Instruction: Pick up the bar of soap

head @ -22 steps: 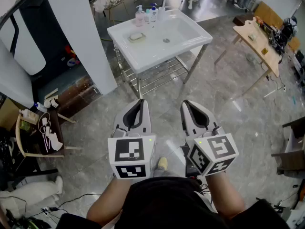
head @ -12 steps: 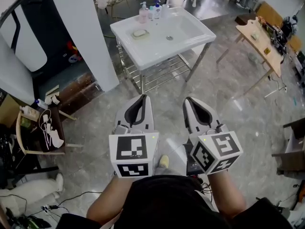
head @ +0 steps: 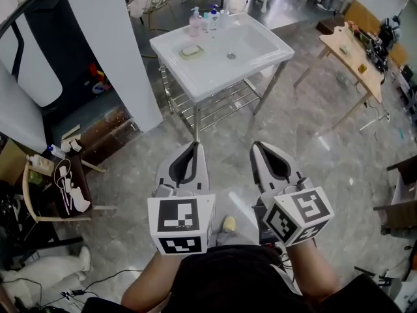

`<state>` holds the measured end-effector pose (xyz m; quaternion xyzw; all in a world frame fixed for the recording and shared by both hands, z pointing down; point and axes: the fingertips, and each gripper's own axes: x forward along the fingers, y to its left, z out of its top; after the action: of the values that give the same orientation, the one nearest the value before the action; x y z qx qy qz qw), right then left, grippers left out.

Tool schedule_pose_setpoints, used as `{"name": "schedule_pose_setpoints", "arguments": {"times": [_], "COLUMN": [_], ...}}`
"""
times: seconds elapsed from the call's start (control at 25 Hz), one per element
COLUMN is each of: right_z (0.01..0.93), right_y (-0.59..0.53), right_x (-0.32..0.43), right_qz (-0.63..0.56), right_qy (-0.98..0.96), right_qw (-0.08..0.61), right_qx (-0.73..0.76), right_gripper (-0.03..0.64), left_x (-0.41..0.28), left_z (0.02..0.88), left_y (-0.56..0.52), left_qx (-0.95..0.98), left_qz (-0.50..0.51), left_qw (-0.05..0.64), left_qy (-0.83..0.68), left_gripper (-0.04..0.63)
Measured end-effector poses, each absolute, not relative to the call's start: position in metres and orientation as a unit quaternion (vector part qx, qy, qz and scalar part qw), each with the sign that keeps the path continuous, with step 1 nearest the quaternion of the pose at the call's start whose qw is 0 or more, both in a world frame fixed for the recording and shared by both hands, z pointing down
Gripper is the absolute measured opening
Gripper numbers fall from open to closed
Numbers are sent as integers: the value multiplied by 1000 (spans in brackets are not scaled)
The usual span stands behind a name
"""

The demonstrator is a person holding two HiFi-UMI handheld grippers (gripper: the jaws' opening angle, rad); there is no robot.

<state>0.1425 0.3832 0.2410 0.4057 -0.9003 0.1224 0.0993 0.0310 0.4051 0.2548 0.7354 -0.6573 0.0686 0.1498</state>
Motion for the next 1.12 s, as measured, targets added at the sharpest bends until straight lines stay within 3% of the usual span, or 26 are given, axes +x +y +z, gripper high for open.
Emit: {"name": "schedule_pose_setpoints", "arguments": {"times": [1.12], "right_z": [249], "right_y": [327], "right_x": [113], "right_qz": [132], "right_qy": [-908], "right_qw": [81], "right_qx": [388], "right_gripper": [5], "left_x": [3], "left_z": [256], "left_y": [359], "left_qx": [733], "left_qz": [72], "left_qw": [134], "left_qy": [-663], "left_gripper": [-5]}}
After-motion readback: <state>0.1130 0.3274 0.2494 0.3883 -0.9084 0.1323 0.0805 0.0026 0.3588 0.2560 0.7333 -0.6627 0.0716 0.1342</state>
